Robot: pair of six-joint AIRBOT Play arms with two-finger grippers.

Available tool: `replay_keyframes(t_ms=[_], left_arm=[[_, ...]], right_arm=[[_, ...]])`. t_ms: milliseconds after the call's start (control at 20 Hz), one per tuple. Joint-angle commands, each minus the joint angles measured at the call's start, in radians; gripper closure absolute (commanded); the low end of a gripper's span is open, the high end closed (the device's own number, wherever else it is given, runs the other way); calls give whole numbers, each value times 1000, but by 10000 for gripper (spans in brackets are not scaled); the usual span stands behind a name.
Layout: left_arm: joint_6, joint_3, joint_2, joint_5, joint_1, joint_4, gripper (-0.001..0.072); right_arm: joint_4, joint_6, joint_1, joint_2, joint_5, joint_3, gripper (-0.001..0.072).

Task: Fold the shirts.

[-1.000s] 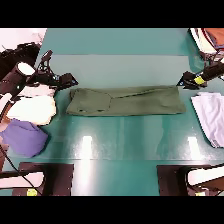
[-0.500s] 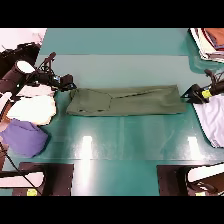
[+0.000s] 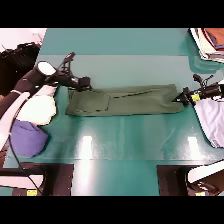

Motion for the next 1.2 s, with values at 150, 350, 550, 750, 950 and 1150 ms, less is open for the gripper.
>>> replay_keyframes(t_ms=[150,350,550,750,950,1150], left_arm=[[-46,239,-231,8,-206,-10,681],[-93,367,-377,-2,-287,-10,681],[-98,391,-437,-11,-307,-22,681],[-97,397,-437,10,-307,-27,681],[-95,400,-430,21,-296,-27,681],[-94,402,-345,-6,-208,6,681]], right_arm=[[48,7,55,198,41,104,694],[56,116,188,267,69,264,694],[227,127,324,270,60,378,694],[256,127,436,270,41,422,694],[255,122,517,270,15,422,694],[256,105,593,270,-34,422,694]])
